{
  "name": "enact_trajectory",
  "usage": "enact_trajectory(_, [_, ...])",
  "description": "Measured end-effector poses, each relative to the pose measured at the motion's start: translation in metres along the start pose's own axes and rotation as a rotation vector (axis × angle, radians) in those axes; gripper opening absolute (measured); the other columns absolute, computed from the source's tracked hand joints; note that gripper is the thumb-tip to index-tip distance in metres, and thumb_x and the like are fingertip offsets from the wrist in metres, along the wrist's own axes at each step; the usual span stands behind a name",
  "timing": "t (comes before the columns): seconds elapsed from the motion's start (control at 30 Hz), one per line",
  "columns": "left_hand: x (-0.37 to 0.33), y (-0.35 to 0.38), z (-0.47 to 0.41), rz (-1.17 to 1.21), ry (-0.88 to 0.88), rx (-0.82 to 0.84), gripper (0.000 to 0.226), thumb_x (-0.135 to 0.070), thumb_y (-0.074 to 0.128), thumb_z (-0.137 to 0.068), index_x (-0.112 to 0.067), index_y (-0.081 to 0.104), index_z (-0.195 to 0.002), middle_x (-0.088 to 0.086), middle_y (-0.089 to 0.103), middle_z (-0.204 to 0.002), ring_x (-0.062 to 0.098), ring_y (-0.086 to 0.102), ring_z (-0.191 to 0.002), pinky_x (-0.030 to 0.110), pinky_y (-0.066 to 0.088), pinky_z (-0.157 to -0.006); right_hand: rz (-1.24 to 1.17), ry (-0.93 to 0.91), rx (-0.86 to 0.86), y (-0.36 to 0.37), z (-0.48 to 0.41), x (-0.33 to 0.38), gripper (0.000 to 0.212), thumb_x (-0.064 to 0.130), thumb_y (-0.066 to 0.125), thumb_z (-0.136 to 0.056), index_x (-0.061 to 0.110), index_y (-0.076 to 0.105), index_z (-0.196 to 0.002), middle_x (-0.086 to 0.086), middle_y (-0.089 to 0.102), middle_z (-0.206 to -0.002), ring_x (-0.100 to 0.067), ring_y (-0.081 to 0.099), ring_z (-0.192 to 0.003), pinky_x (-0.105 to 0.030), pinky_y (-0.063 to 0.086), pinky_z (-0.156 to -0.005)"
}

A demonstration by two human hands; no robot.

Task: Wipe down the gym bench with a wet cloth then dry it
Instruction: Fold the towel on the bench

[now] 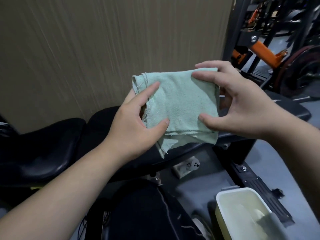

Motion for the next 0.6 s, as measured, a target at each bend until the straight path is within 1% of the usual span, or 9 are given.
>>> enact_trajectory(0.1, [-0.001, 0.027, 0.004, -0.006, -0.017, 0.018, 0.077, -0.016, 0.081, -0.076, -0.028, 0.048, -0.144, -0.024, 0.043, -0.141, -0.013, 0.036, -0.133, 0.012, 0.029, -0.111, 0.053, 0.021, 0.017, -0.008, 0.016, -0.017, 0.075, 0.018, 0.079, -0.071, 0.018, 0.049, -0.14, 0.007, 0.038, -0.145, -0.005, 0.043, -0.131, -0.013, 0.039, -0.098])
enact_trajectory(0.23, [-0.001, 0.071, 0.015, -0.004, -0.047, 0.064, 0.077, -0.021, 0.081, -0.077, -0.029, 0.046, -0.146, -0.023, 0.044, -0.14, -0.016, 0.036, -0.13, -0.001, 0.026, -0.101, 0.09, 0.082, 0.054, -0.016, 0.045, -0.044, 0.074, 0.018, 0.077, -0.072, 0.02, 0.049, -0.14, 0.008, 0.036, -0.145, -0.007, 0.042, -0.132, -0.013, 0.041, -0.094])
enact_trajectory(0.33, [0.003, 0.11, 0.027, 0.014, -0.086, 0.12, 0.078, -0.026, 0.079, -0.078, -0.033, 0.043, -0.147, -0.025, 0.042, -0.141, -0.016, 0.035, -0.13, -0.003, 0.026, -0.099, 0.118, 0.147, 0.088, -0.02, 0.073, -0.068, 0.073, 0.019, 0.076, -0.072, 0.022, 0.049, -0.14, 0.008, 0.036, -0.145, -0.006, 0.042, -0.131, -0.012, 0.041, -0.094])
enact_trajectory(0.43, [0.009, 0.15, 0.043, 0.016, -0.13, 0.179, 0.079, -0.028, 0.079, -0.078, -0.034, 0.041, -0.148, -0.023, 0.039, -0.144, -0.014, 0.034, -0.13, -0.004, 0.025, -0.099, 0.105, 0.235, 0.114, -0.019, 0.106, -0.094, 0.073, 0.015, 0.076, -0.072, 0.021, 0.049, -0.14, 0.008, 0.035, -0.146, -0.001, 0.044, -0.127, -0.009, 0.04, -0.092])
enact_trajectory(0.5, [0.014, 0.178, 0.057, 0.018, -0.171, 0.222, 0.08, -0.031, 0.078, -0.079, -0.036, 0.038, -0.148, -0.023, 0.036, -0.147, -0.014, 0.032, -0.131, 0.0, 0.025, -0.1, 0.098, 0.285, 0.135, -0.016, 0.13, -0.112, 0.073, 0.014, 0.075, -0.072, 0.021, 0.049, -0.14, 0.008, 0.035, -0.146, 0.001, 0.044, -0.124, -0.007, 0.039, -0.089])
enact_trajectory(0.6, [0.028, 0.217, 0.08, 0.008, -0.252, 0.277, 0.08, -0.033, 0.077, -0.079, -0.037, 0.037, -0.148, -0.019, 0.033, -0.152, -0.006, 0.032, -0.136, 0.016, 0.029, -0.11, 0.076, 0.347, 0.145, -0.008, 0.164, -0.141, 0.073, 0.011, 0.074, -0.072, 0.017, 0.049, -0.14, 0.006, 0.036, -0.146, 0.001, 0.044, -0.124, -0.005, 0.037, -0.089])
Point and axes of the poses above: each hand's wrist, its own z-axis away from the middle knuckle, its own y-axis out of the palm, x = y × z, the point moved 9 cm from there along -z, towards the middle knuckle
